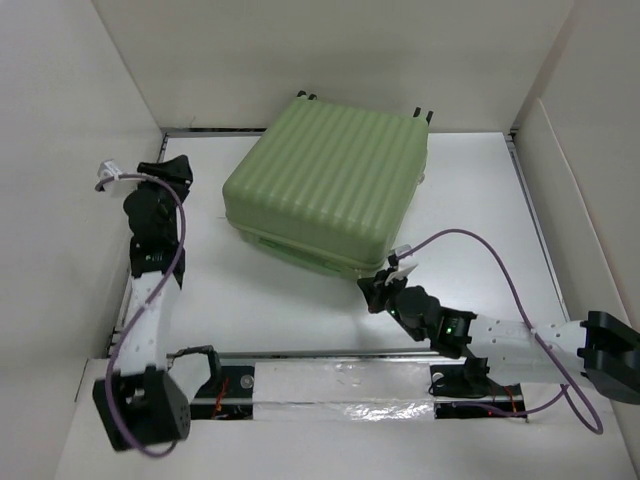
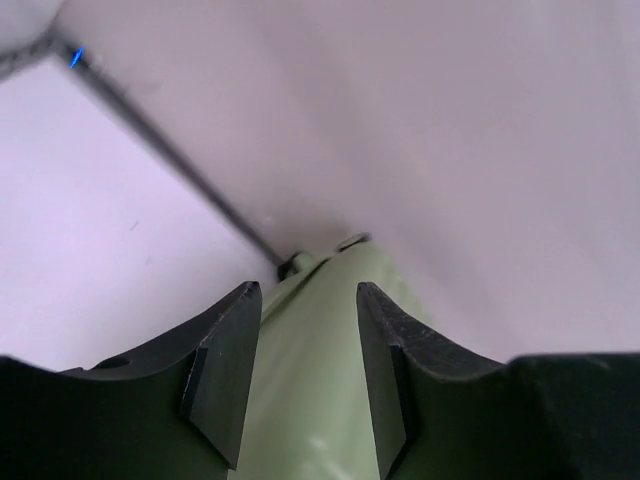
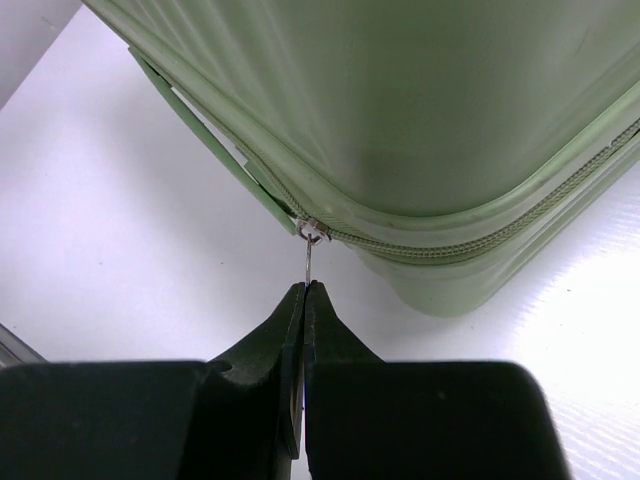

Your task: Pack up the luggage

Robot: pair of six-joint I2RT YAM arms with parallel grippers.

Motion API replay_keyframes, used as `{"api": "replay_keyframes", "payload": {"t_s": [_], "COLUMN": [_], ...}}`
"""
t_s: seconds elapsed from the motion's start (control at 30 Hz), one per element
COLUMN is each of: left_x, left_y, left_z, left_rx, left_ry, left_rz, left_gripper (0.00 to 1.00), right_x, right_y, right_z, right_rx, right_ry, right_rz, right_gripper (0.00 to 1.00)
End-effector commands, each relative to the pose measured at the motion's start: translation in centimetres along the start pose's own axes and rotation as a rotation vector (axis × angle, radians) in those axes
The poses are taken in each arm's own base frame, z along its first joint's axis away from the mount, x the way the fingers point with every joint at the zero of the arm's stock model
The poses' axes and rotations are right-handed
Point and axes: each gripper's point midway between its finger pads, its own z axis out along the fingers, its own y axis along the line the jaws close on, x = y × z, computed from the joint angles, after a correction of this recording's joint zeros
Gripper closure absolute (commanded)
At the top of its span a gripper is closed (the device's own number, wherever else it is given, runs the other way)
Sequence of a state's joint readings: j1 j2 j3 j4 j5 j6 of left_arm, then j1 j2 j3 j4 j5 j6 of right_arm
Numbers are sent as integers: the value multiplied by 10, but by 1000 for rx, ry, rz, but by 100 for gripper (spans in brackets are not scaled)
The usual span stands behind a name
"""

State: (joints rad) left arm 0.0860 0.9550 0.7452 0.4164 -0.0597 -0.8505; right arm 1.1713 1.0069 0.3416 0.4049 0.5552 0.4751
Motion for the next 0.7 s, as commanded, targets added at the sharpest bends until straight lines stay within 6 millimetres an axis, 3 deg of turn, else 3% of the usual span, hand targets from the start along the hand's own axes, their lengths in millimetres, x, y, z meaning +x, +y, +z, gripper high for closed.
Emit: {"api": "replay_keyframes", "payload": {"t_s": [0.0, 0.03, 0.07, 0.2, 0.3, 0.4, 0.43, 0.47, 0.5, 0.53, 0.6, 0.63, 0.67], "left_x": [52, 52, 75, 125, 164, 196, 203, 219, 223, 227, 230, 235, 231], "left_y": [29, 24, 47, 69, 69, 52, 45, 35, 30, 30, 27, 38, 35], "left_z": [30, 41, 52, 66, 62, 44, 38, 24, 19, 15, -1, -11, -15], "left_rx": [-21, -15, -78, -104, -94, -32, -9, 21, 34, 29, 60, 42, 60], "left_ry": [262, 286, 352, 487, 573, 621, 630, 663, 666, 666, 671, 686, 678], "left_rz": [-112, -91, -75, -86, -93, -93, -90, -72, -57, -43, -29, -24, -22], "left_gripper": [61, 61, 61, 62, 62, 62, 62, 62, 62, 62, 62, 62, 62], "right_x": [-27, -31, -30, -31, -33, -49, -39, -40, -60, -40, -33, -52, -26], "right_y": [38, 40, 38, 47, 56, 76, 84, 93, 117, 134, 161, 201, 210], "right_z": [-2, -1, 3, 13, 23, 35, 44, 51, 59, 69, 81, 81, 92], "right_rx": [-125, -126, -112, -118, -123, -148, -170, -190, -239, -289, -345, -433, -448], "right_ry": [-49, -54, -54, -45, -39, -63, -27, -21, -45, 15, 50, 27, 92], "right_rz": [29, 23, 13, -4, -22, -47, -76, -108, -106, -145, -216, -216, -278], "right_gripper": [100, 100, 100, 100, 100, 100, 100, 100, 100, 100, 100, 100, 100]}}
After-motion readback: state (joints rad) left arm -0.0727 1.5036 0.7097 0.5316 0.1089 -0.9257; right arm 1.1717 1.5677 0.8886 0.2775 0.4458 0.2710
